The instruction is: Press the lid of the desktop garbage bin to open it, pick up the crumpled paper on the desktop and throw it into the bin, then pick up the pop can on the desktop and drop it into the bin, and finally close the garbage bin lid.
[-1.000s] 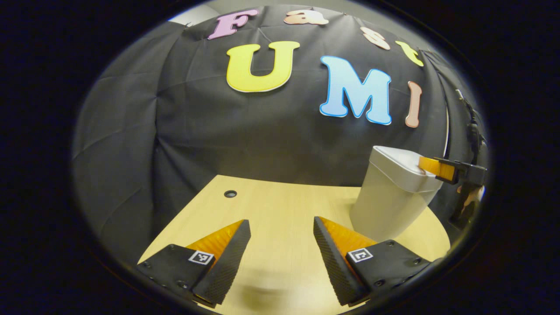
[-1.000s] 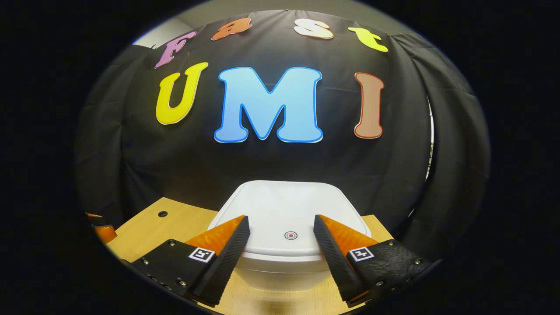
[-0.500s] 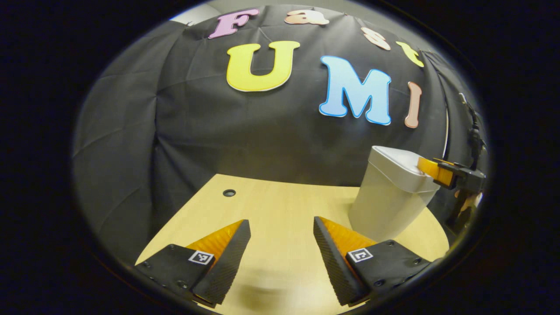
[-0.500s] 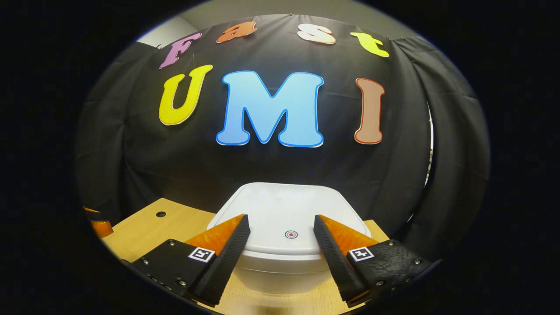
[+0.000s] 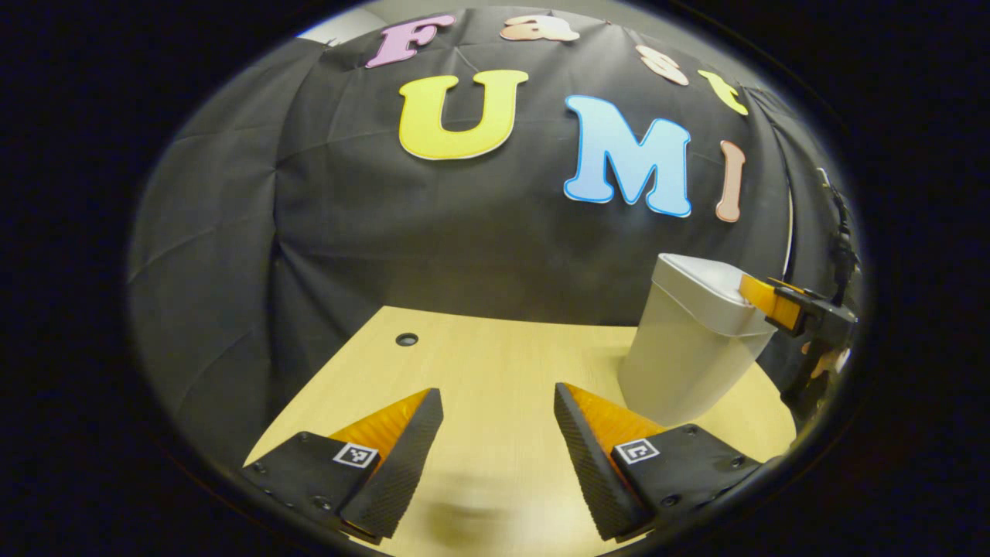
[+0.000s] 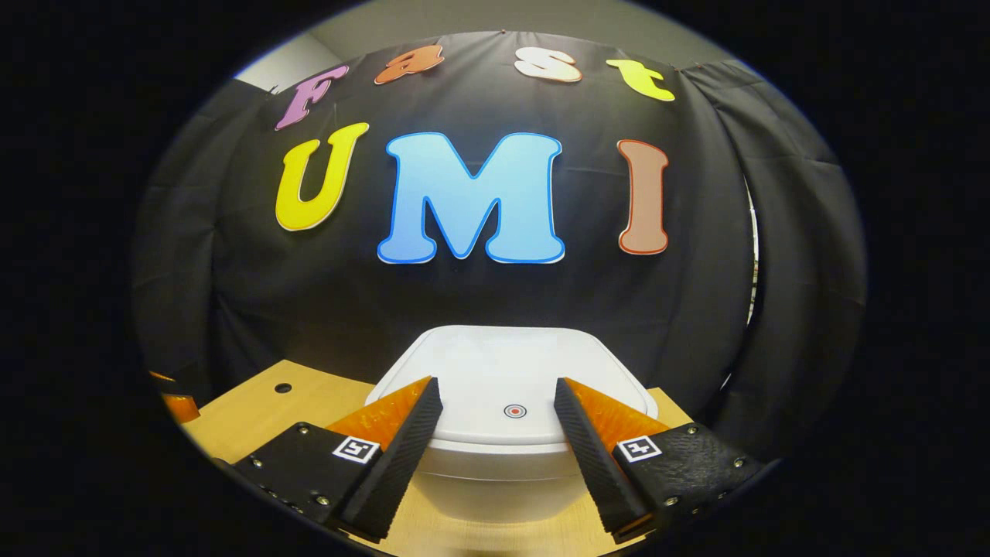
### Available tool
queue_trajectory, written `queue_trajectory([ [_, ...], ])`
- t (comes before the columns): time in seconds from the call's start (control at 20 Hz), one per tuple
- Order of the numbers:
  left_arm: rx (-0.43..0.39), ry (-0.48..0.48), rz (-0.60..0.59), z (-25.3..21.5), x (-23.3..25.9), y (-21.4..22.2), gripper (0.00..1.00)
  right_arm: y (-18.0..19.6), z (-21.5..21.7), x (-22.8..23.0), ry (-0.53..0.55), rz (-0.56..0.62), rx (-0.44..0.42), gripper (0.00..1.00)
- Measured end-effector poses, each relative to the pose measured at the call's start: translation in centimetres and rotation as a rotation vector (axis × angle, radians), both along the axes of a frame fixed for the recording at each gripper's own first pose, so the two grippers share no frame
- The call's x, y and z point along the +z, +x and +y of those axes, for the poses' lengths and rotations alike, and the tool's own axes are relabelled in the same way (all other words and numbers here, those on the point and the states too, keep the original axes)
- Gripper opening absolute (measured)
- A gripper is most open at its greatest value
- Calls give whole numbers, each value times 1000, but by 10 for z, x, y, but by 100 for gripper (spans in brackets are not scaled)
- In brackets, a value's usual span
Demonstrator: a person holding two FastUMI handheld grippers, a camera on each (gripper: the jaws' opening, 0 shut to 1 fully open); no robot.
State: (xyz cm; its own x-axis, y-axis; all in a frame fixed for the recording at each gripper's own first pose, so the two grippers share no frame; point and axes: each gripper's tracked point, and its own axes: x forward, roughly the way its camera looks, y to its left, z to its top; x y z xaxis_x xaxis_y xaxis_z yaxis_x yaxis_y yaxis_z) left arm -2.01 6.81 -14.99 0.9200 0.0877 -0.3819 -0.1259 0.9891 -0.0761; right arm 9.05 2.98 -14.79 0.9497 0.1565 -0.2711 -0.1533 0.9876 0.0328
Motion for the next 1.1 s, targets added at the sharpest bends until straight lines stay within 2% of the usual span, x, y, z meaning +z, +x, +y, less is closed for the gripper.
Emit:
queue_trajectory([
  [1.1,-49,60,-95,-11,32,13,96,1,-2,17,50,29,2,94],
])
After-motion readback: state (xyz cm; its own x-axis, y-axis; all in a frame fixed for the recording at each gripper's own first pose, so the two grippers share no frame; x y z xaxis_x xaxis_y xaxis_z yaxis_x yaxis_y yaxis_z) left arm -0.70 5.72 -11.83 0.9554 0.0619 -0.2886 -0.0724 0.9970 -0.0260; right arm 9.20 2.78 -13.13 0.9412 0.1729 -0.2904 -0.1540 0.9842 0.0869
